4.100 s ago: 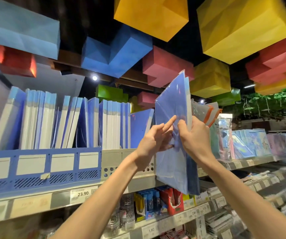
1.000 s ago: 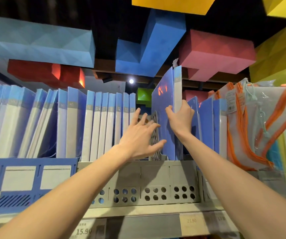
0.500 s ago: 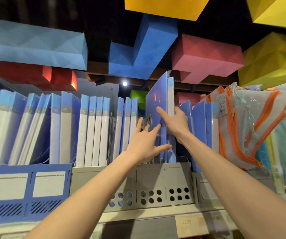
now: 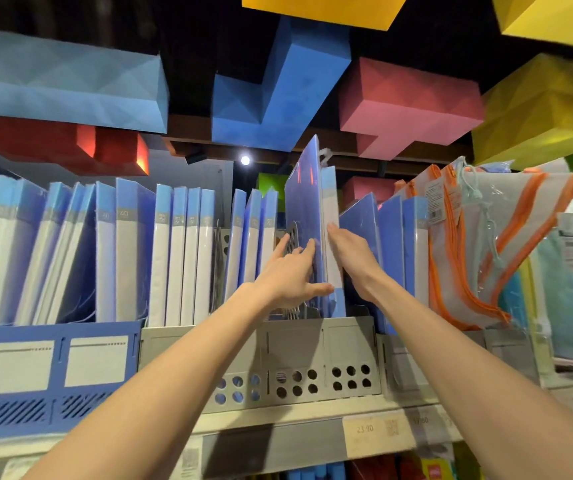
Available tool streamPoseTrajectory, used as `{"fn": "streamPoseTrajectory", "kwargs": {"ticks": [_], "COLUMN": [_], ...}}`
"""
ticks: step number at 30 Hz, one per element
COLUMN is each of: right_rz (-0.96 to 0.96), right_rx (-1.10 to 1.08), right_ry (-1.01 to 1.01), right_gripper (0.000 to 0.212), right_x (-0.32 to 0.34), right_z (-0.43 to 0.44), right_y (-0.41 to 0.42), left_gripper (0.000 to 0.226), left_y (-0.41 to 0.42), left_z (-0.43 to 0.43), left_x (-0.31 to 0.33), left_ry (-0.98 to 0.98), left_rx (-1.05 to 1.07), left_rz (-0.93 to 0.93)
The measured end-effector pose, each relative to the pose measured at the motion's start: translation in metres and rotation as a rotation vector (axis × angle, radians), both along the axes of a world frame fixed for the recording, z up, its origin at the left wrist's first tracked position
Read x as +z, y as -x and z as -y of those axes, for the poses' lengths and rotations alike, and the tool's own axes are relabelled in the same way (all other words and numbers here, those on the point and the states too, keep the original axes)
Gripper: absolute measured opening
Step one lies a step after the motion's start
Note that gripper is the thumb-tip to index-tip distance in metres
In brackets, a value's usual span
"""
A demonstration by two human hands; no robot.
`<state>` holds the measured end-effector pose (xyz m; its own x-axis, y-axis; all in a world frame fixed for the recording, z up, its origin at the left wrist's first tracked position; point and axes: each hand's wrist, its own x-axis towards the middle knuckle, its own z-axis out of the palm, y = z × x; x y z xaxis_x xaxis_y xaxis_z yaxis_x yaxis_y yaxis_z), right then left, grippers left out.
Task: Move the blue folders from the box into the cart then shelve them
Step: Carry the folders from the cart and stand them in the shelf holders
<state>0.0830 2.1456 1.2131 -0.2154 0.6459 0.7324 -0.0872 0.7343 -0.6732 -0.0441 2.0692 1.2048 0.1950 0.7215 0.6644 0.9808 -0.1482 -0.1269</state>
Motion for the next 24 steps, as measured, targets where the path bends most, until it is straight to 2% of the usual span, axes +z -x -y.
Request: {"fn": "streamPoseTrajectory", "kwargs": {"ticks": [4,14,19,24], "right_rz": [0.05,0.025,0.058,0.046], "right_rx": [0.028,0.036,0.062,0.0], "right_ry": [0.008,-0.034,-0.038,-0.075], "right_gripper": [0.067,0.039,0.032,0.035], "right_x": [-0.004,-0.005,-0.014,-0.017], "right_z": [-0.002,-0.001,-0.003,0.006], "right_y": [-0.003,-0.015,-0.015,-0.006], "left_gripper": [0.101,0.103,0.078,0.072], "left_y": [-0.002,-0.014,0.003,0.02], "left_z": [-0.004,-0.005,0.006,0.027], "left_x": [0.0,0.001,-0.003,-0.016], "left_ry": [0.033,0.164,-0.027,-0.185], "left_rx": [0.013,0.084,0.035,-0.005], "left_rz": [-0.009,-0.077,0.023,0.043]}}
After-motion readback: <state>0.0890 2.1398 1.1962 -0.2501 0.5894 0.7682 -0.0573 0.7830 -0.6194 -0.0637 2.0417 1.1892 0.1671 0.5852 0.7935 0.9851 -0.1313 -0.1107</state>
